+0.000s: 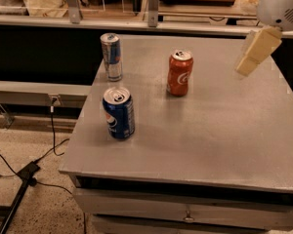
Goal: Knock coke can over
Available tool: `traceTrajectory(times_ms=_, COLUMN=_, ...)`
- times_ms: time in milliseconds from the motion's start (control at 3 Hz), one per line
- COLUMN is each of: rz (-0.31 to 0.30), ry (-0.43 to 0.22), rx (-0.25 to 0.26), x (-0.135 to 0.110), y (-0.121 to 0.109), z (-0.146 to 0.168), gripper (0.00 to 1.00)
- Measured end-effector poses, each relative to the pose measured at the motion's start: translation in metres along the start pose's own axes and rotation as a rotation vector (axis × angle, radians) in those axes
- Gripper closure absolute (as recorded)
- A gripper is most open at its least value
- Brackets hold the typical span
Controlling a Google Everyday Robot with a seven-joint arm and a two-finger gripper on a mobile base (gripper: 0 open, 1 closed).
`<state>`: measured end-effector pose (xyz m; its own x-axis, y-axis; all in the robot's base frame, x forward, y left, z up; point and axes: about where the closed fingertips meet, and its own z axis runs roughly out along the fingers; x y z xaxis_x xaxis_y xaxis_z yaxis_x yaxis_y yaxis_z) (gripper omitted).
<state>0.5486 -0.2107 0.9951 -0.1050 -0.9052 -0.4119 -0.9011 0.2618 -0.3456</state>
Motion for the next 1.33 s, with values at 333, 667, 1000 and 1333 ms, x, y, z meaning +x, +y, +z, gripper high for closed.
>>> traceTrajectory(times_ms=333, rz=-0.001, ry=-0.010, rx=0.013, x=-0.003, y=-0.006, z=-0.002, gripper=0.00)
traceTrajectory(times_ms=667, rz=0.004, ry=-0.163, rx=-0.033, x=-0.004, y=-0.006, z=0.015, gripper=0.00)
traceTrajectory(times_ms=1000, rz=0.012, ry=-0.415, rx=-0.105, x=-0.022, y=-0.005, z=0.051, gripper=0.00)
traceTrajectory(times_ms=1333, rz=0.032, ry=-0.665, rx=-0.189, x=-0.061, y=0.002, z=0.076, gripper=0.00)
